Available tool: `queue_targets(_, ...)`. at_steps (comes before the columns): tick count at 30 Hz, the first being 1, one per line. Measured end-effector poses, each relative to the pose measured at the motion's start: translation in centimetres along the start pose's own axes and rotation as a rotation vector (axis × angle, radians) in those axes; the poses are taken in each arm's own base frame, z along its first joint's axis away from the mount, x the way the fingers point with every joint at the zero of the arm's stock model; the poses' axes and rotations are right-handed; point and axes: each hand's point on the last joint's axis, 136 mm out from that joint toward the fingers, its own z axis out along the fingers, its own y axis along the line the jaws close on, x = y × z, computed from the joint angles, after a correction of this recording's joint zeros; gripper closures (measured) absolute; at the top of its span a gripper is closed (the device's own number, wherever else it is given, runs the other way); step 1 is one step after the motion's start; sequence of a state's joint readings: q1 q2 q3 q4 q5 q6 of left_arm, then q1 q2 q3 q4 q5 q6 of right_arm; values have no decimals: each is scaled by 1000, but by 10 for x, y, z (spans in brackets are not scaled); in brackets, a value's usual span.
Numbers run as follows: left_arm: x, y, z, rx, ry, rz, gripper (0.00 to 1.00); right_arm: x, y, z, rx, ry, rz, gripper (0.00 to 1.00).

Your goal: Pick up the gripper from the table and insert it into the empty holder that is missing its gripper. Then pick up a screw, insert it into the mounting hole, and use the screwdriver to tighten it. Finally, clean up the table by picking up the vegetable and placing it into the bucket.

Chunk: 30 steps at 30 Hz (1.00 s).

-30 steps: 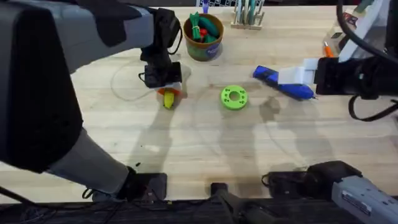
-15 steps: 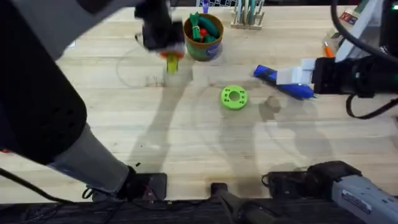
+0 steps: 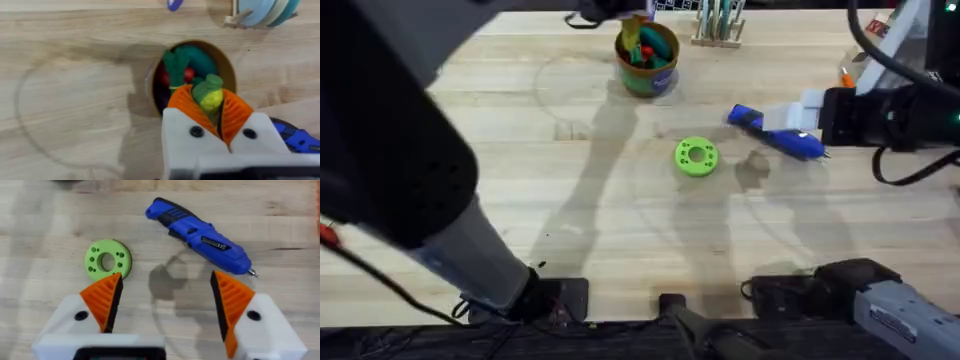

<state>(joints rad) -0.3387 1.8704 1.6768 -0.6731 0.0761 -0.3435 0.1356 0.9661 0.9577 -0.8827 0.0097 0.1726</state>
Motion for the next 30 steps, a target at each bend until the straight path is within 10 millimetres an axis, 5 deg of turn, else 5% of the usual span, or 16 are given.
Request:
queue_targets(10,19,-26,42,44,38,47,939,-4,1,0,-3,-15,0,10)
queue_targets(16,22,-23,41,35,57,43,50,-4,1,0,-3,-15,0,10)
queue_targets(19,26,-21,38,23,83,41,16,-4,1,0,-3,-15,0,10)
queue_targets(24,34,-18,8,0,130,58,14,-4,1,0,-3,-15,0,10)
queue_targets(30,51,-8,-71,-54,189,94,14,-3,1,0,-3,-14,0,10)
